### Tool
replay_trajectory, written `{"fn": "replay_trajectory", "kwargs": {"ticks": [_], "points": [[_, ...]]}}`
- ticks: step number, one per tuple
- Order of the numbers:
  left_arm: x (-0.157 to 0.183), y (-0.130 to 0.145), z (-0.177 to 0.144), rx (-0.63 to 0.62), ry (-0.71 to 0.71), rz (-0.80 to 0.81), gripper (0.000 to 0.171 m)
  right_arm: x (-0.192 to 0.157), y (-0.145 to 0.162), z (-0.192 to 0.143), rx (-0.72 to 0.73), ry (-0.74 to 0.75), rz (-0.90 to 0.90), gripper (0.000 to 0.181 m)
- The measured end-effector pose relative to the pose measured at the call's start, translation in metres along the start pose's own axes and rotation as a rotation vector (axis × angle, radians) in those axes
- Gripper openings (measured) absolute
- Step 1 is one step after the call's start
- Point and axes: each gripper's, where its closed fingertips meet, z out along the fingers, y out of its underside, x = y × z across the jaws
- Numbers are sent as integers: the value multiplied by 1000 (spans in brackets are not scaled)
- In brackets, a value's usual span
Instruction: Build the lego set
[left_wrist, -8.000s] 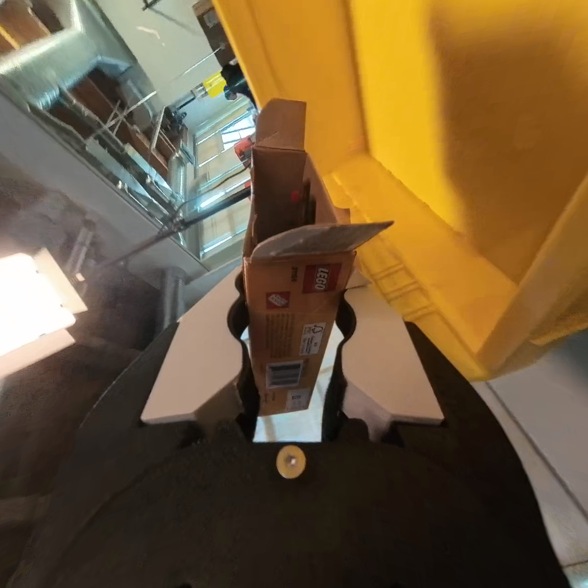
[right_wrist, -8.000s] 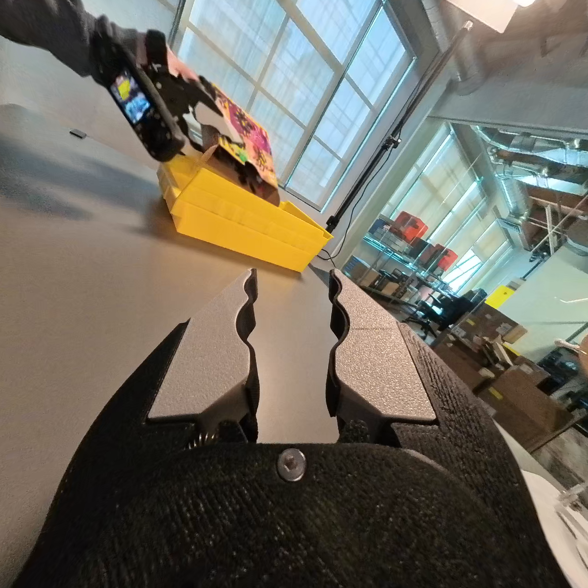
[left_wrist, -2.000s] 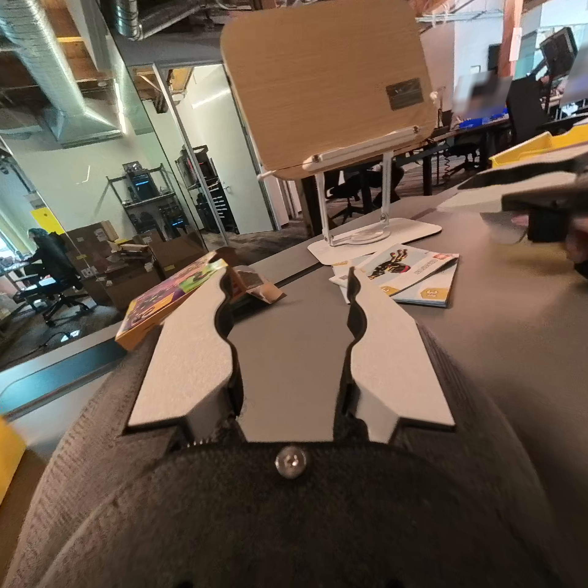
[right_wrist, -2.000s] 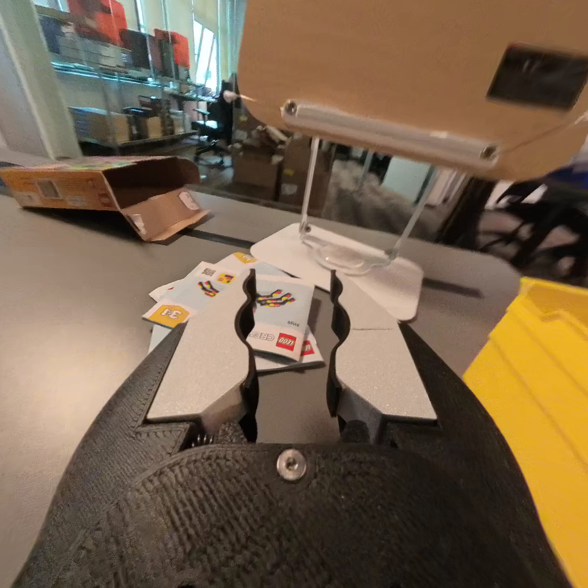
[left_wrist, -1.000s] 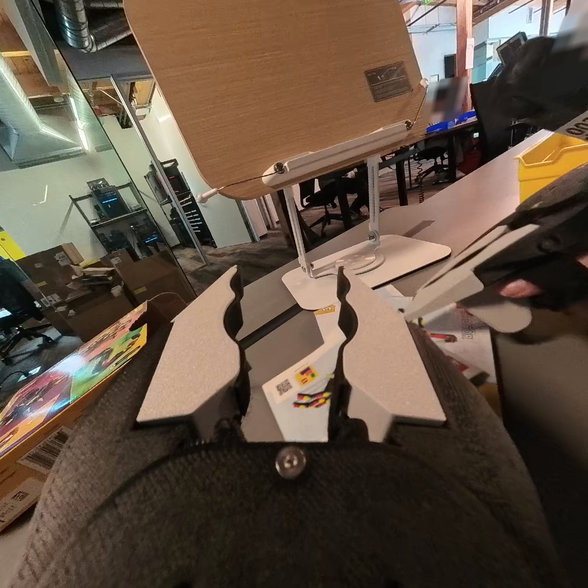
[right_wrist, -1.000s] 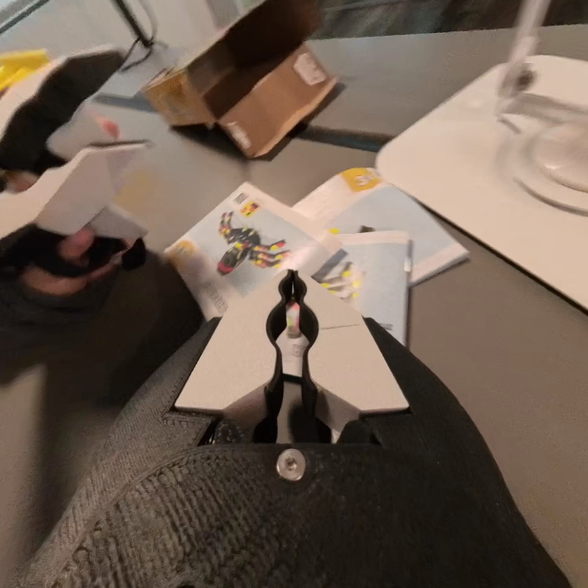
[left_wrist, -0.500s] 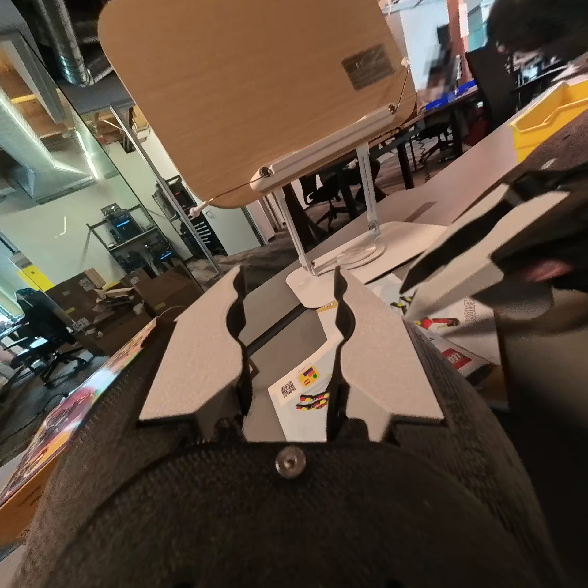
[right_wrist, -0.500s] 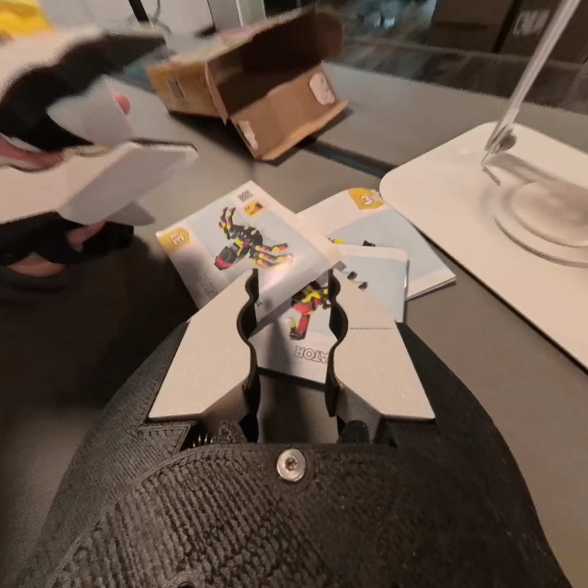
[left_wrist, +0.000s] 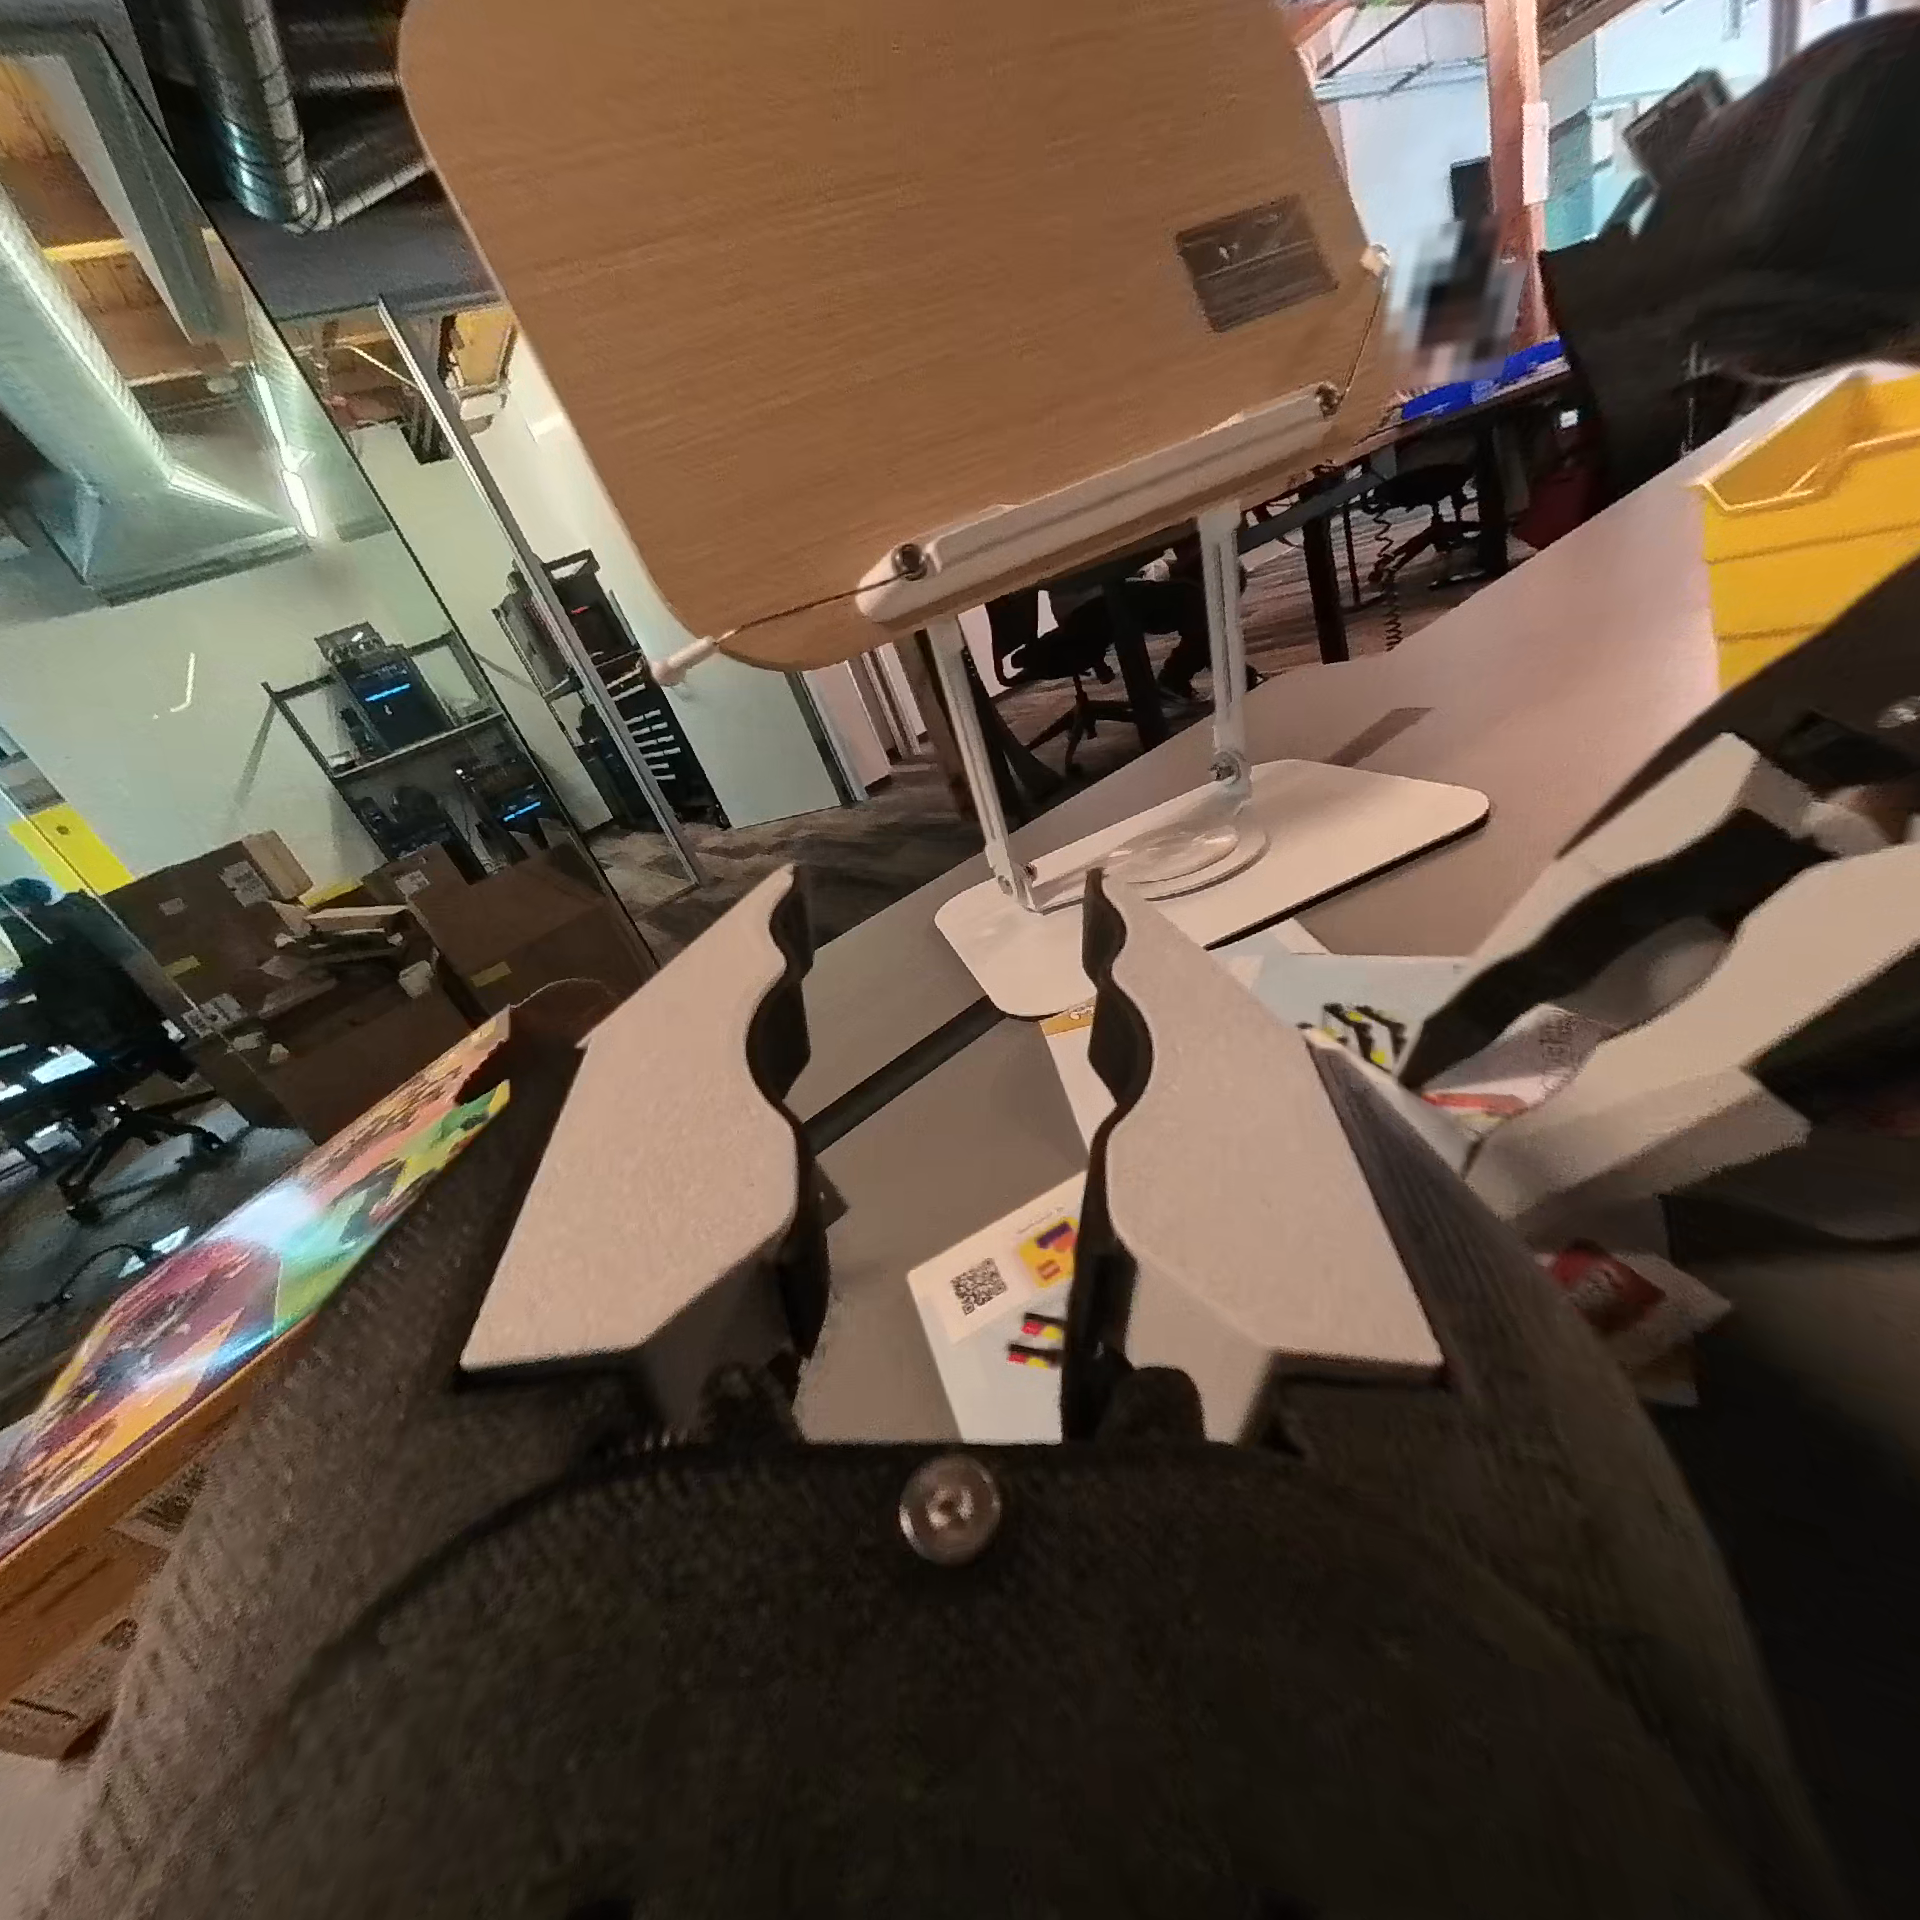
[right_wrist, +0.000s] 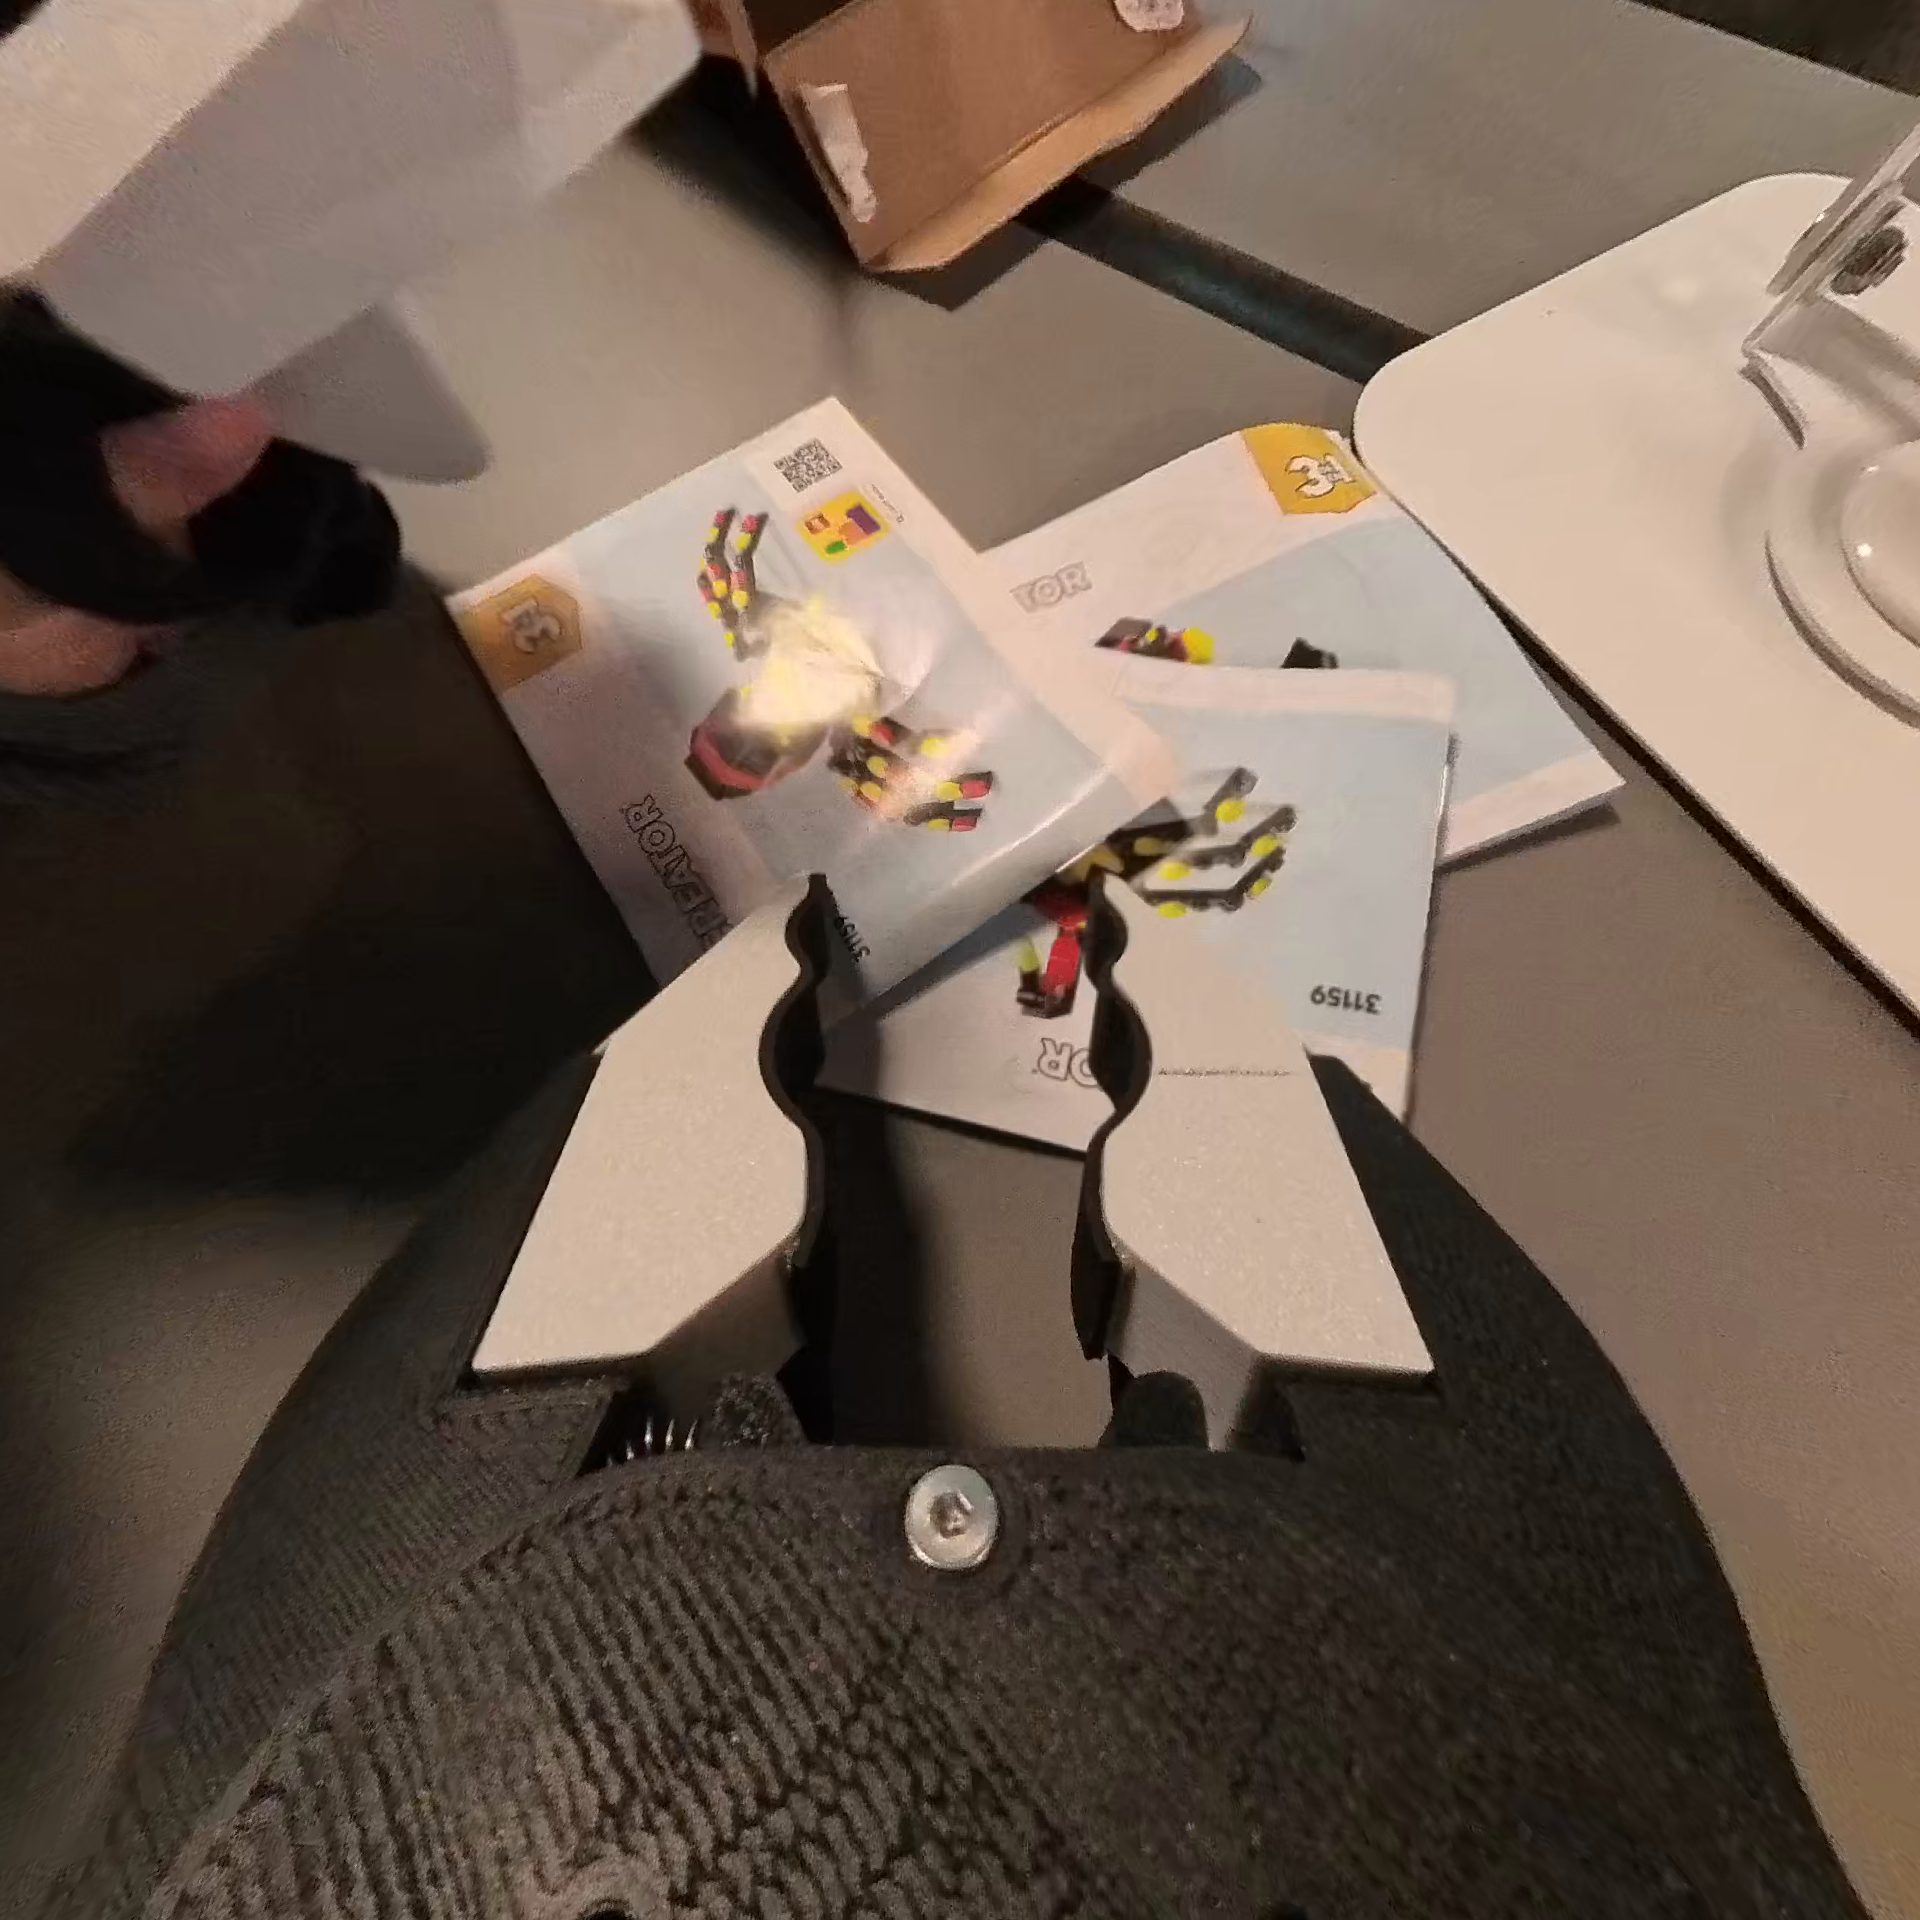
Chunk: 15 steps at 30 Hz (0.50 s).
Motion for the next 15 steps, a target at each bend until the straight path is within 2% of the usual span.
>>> {"fn": "replay_trajectory", "kwargs": {"ticks": [15], "points": [[-3, -2, -1, 14, -12, -11, 50, -41, 30, -38, 2, -91, -29, 44]]}}
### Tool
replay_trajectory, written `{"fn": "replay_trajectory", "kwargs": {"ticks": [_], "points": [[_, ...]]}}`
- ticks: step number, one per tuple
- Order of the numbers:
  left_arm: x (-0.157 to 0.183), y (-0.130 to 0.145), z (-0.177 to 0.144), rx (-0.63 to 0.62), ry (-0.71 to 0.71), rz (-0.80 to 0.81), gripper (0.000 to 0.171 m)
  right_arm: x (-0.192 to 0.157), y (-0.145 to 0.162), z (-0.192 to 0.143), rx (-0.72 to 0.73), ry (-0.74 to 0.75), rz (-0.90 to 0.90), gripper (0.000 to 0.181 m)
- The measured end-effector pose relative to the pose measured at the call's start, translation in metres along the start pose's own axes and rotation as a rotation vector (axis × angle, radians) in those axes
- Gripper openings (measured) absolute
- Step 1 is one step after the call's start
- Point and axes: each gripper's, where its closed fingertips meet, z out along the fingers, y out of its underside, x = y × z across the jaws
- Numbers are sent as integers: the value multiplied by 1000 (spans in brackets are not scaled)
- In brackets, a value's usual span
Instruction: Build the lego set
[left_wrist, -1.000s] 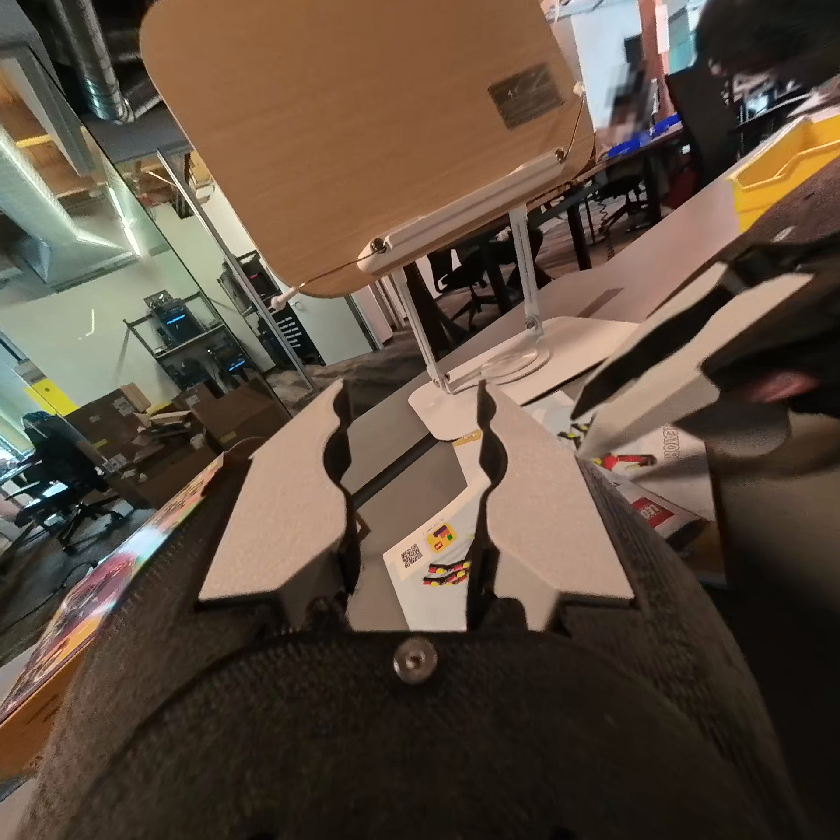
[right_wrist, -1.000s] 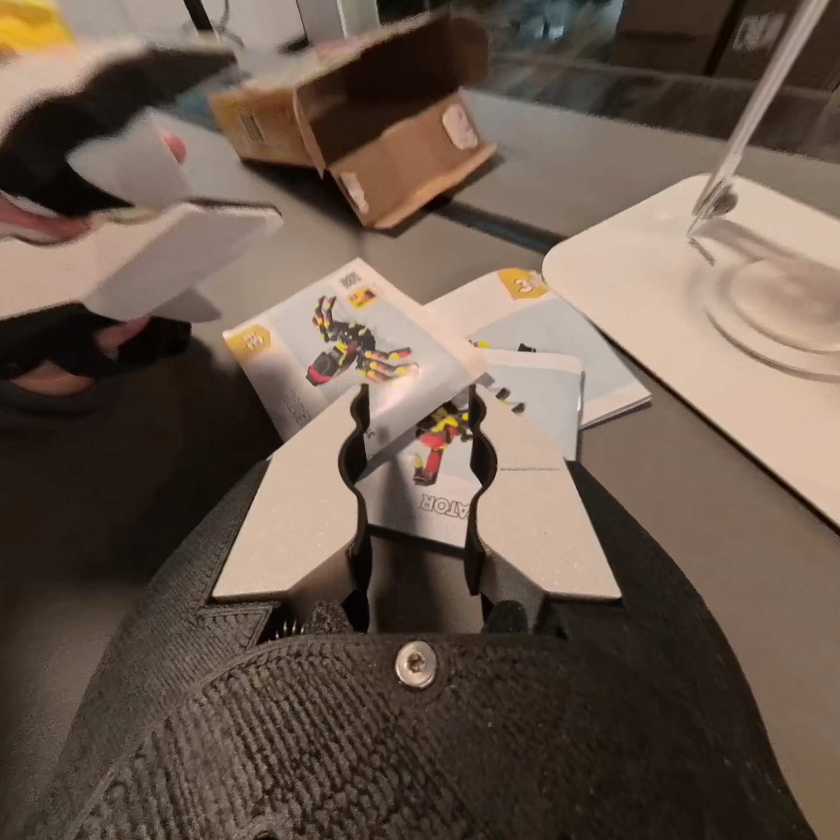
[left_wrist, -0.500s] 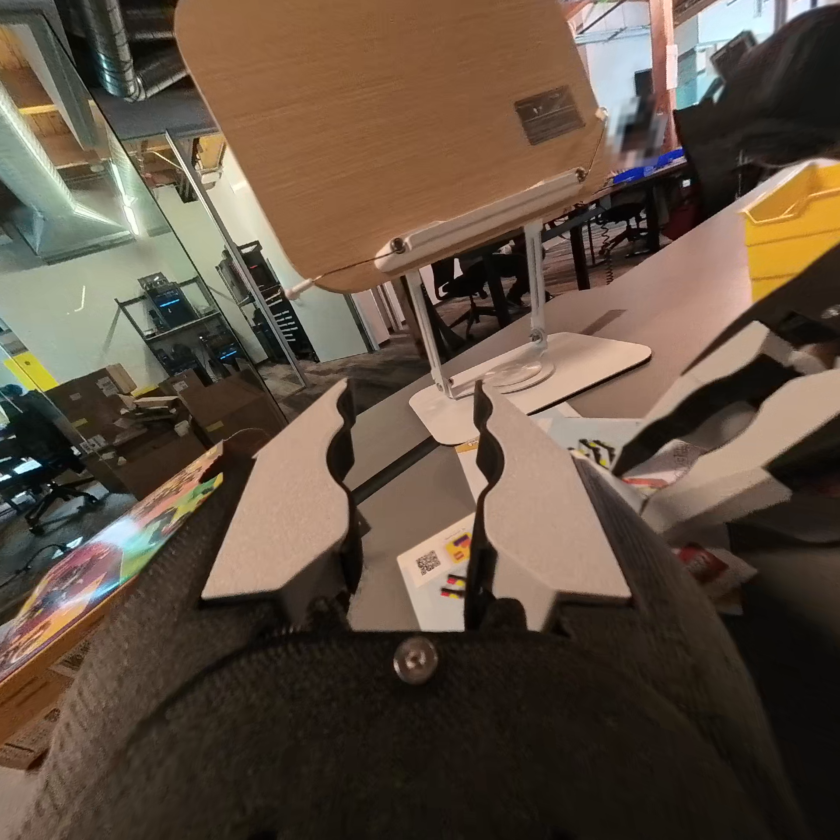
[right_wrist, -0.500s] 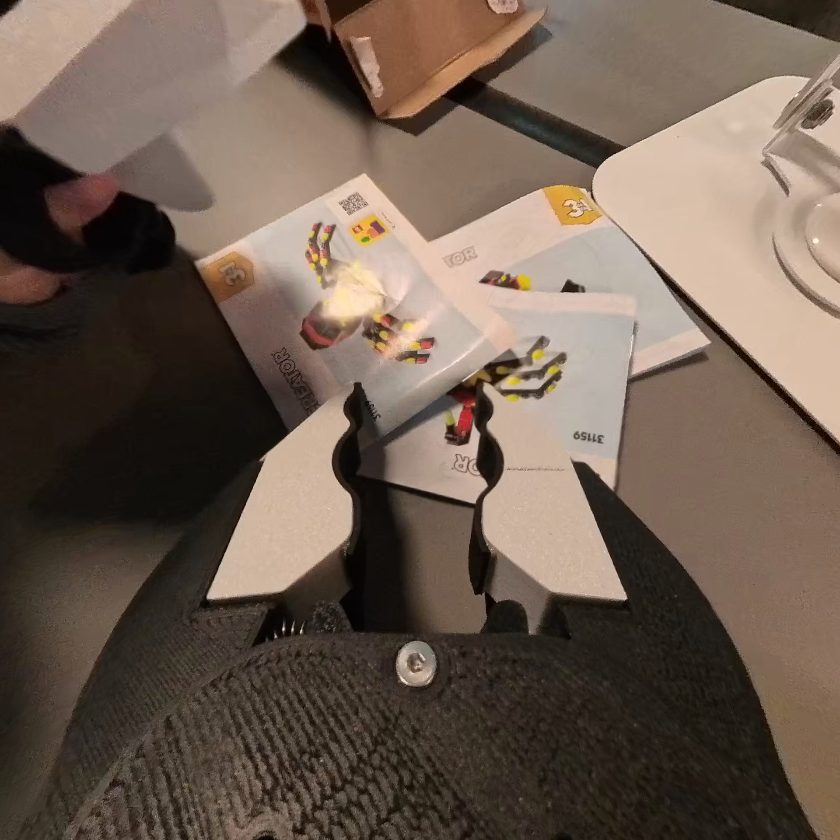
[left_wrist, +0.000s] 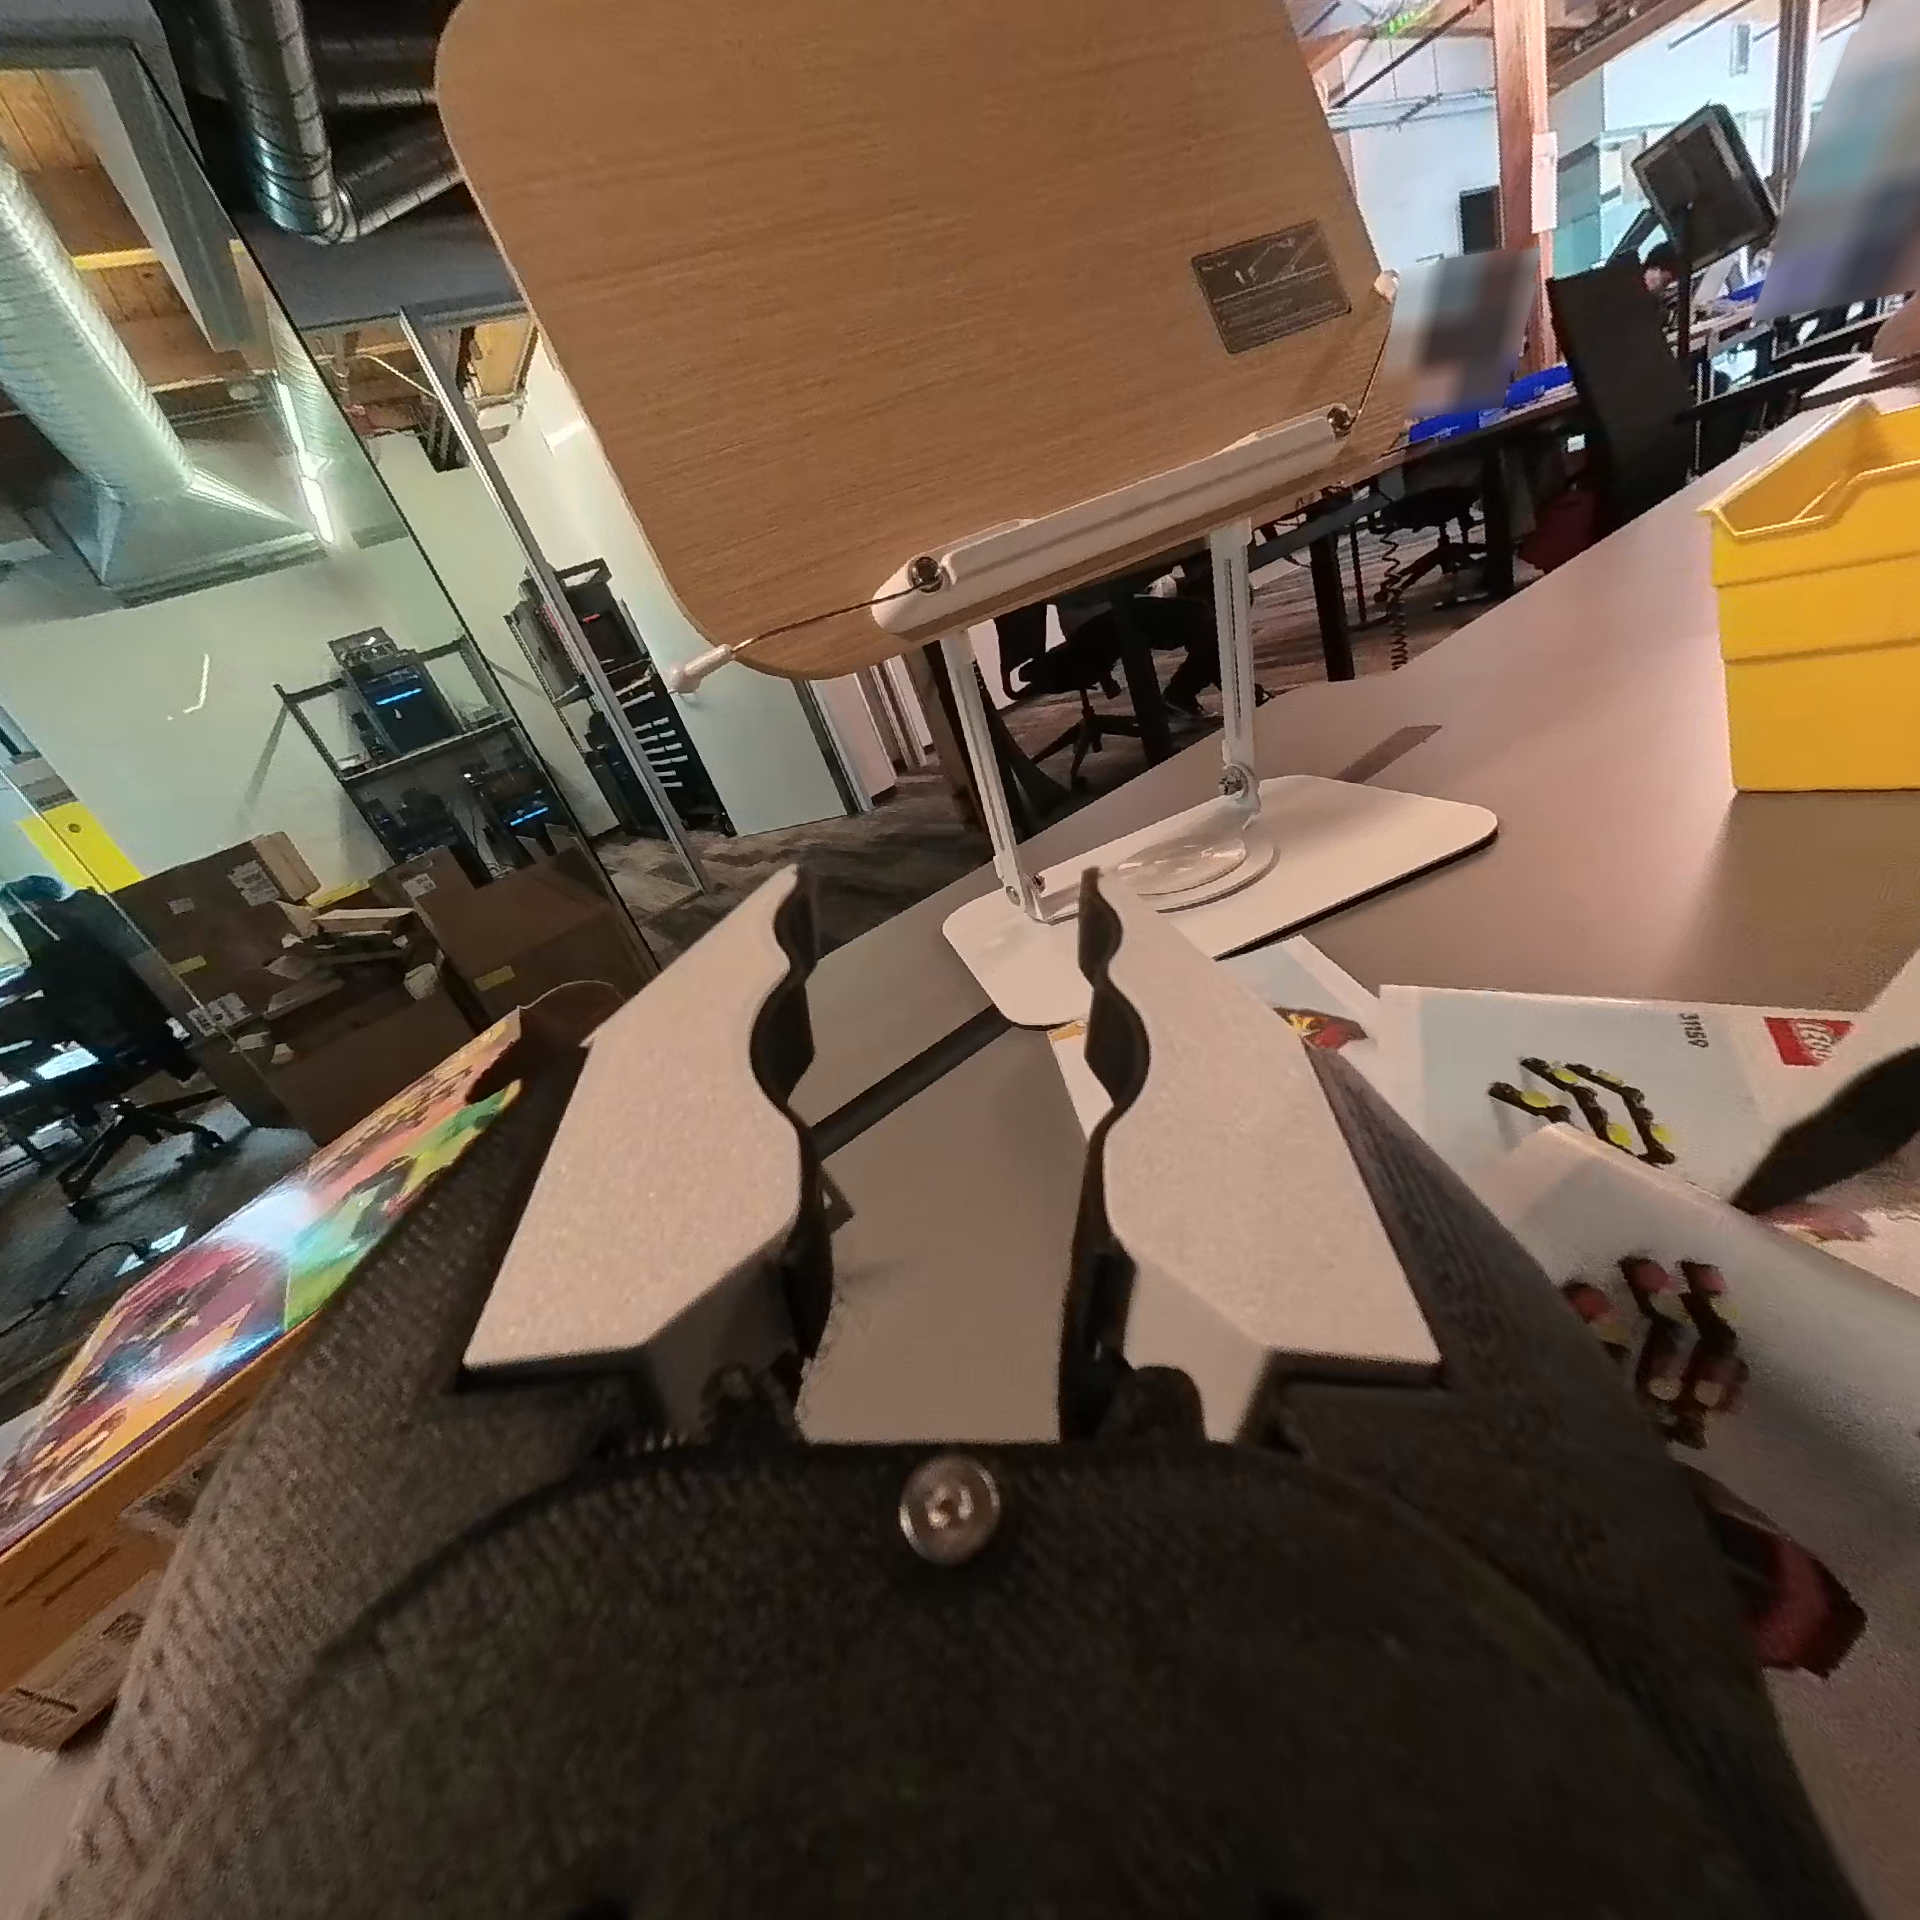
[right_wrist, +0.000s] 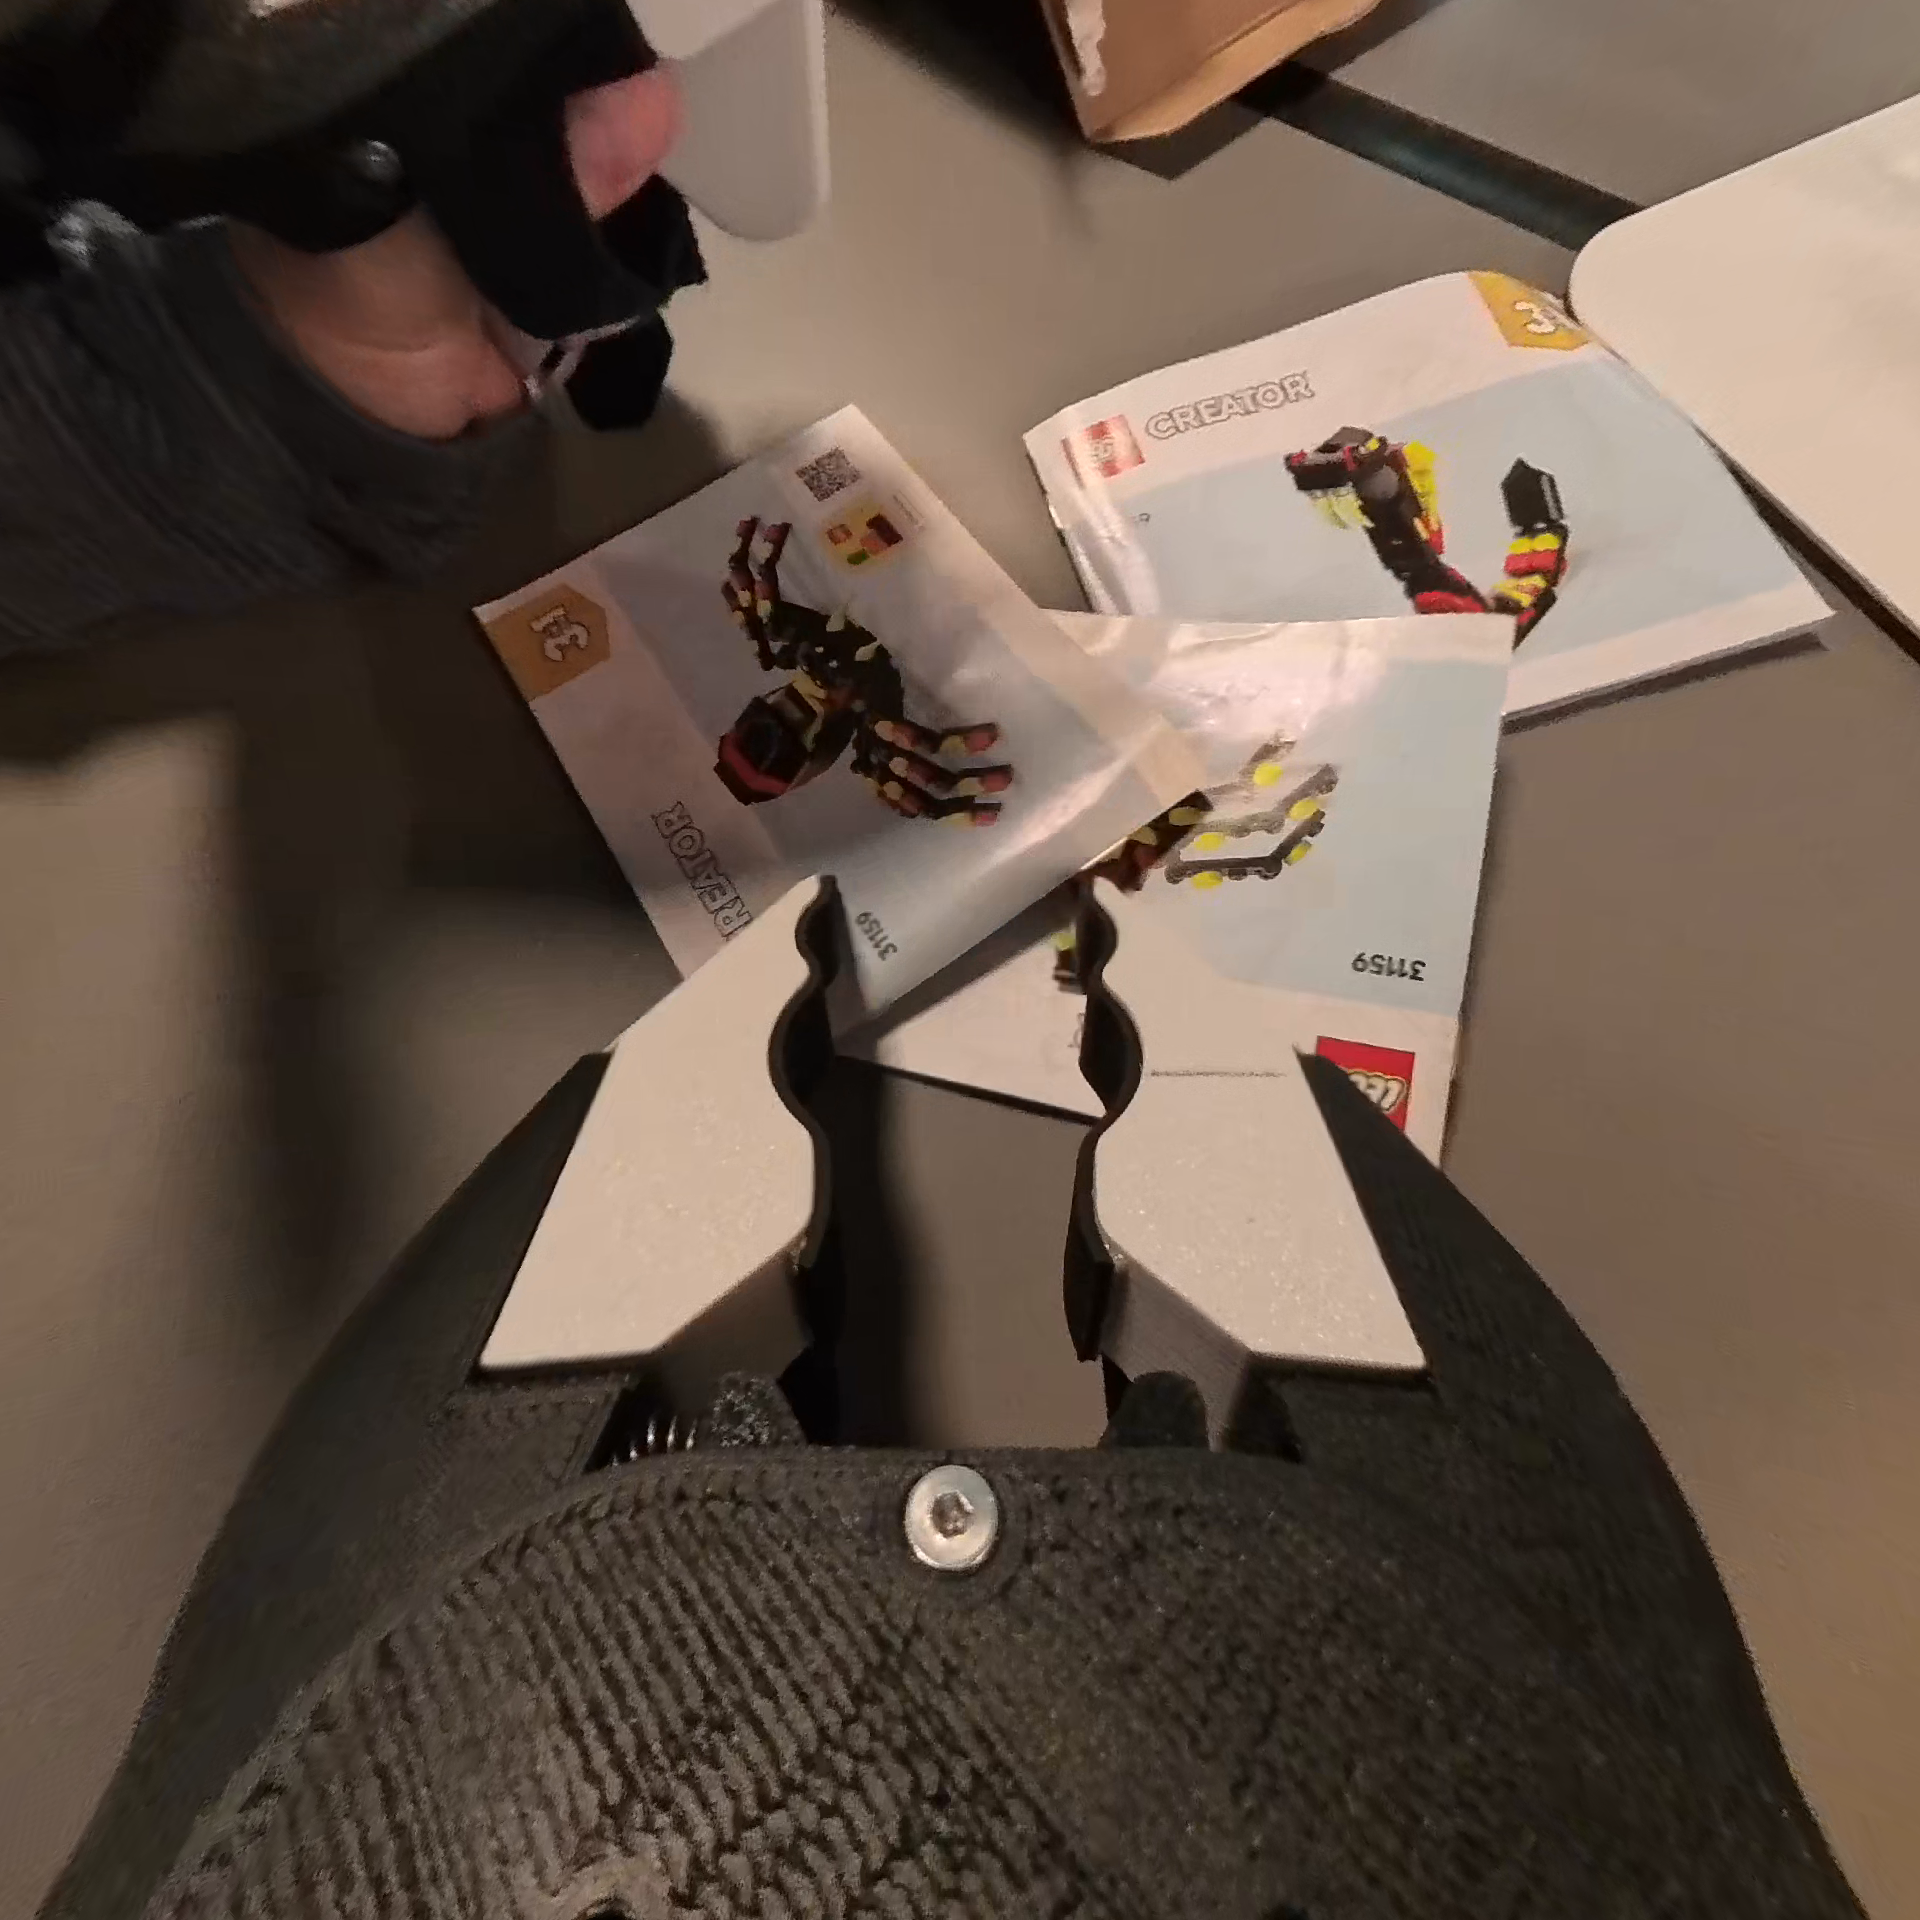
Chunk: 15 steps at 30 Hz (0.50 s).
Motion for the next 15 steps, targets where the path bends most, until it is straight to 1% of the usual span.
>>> {"fn": "replay_trajectory", "kwargs": {"ticks": [2, 4, 6, 8, 12, 15], "points": [[-2, -1, -1, 9, -11, -3, 50, 2, -7, -6, 61, -1, 18, 49], [-4, -3, -2, 18, -23, -5, 50, 13, -22, -19, 192, 43, 65, 48], [-7, -5, -3, 32, -34, -10, 50, 30, -26, -30, 258, 114, 112, 48], [-8, -6, -4, 38, -42, -14, 51, 41, -24, -34, 259, 175, 116, 49], [-10, -6, -4, 39, -46, -20, 50, 49, -20, -32, 228, 226, 131, 51], [-10, -6, -4, 41, -52, -19, 50, 52, -20, -31, 219, 237, 142, 50]]}}
